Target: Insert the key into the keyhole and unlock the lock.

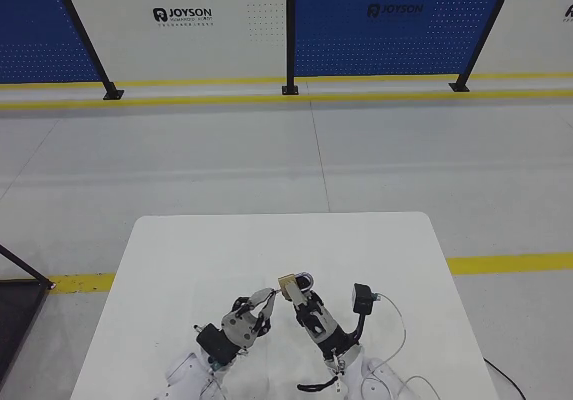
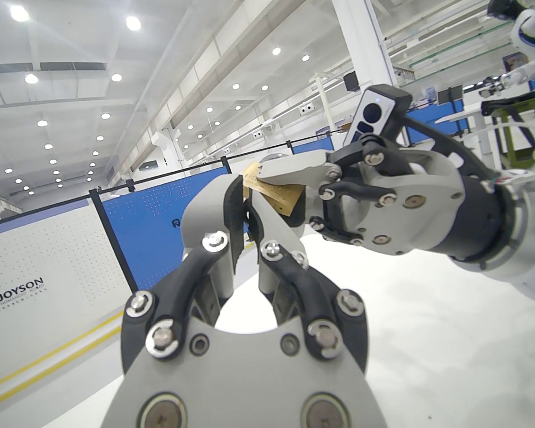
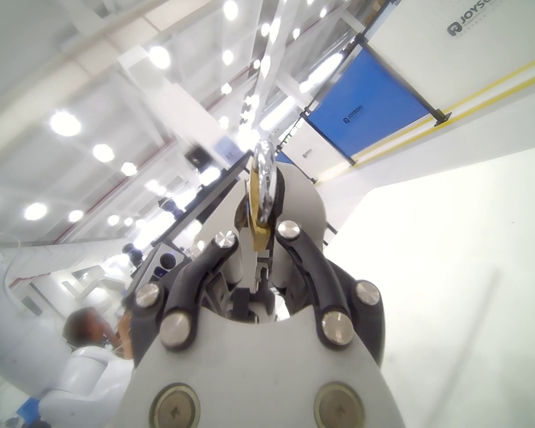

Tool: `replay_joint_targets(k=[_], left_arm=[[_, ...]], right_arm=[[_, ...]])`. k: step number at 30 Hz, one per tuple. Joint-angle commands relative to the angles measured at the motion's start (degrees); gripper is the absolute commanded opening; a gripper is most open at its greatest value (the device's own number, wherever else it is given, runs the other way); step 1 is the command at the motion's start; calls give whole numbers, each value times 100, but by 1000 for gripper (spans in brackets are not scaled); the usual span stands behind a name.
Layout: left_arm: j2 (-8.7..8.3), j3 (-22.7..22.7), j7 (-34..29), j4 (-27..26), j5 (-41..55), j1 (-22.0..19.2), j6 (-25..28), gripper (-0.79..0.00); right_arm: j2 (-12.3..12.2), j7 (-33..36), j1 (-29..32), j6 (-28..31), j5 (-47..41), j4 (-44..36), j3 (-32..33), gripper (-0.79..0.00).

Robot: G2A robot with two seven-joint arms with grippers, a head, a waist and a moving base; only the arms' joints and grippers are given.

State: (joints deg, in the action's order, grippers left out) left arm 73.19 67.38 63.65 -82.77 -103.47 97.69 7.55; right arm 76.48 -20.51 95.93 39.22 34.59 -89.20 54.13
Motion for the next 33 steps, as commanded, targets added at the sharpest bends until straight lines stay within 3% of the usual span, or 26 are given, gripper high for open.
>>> replay_joint_targets(k=[1, 14, 25, 26, 27, 28, 33], left_arm=[[-14, 6, 5, -3, -82, 1, -81, -785], [-69, -35, 2, 45, -392, -75, -577, -785], [-100, -96, -17, 4, -312, -132, -624, -785], [-102, -97, -22, 4, -270, -124, -627, -714], [-100, -103, -19, -16, -169, -113, -604, -428], [-100, -100, -12, -43, -121, -111, -620, 0], [-106, -75, 100, -182, 311, -45, -483, 0]], right_arm=[[1, 11, 2, -4, -8, -3, 0, -785], [2, 50, 21, 9, -3, -17, 11, -785], [-1, 56, 44, 7, -1, -38, 43, -785], [-2, 52, 47, 11, -8, -39, 51, -785], [-3, 47, 50, 17, -18, -39, 60, -785], [-4, 40, 54, 16, -22, -38, 74, -785], [-11, -25, 69, 30, -37, -50, 148, -785]])
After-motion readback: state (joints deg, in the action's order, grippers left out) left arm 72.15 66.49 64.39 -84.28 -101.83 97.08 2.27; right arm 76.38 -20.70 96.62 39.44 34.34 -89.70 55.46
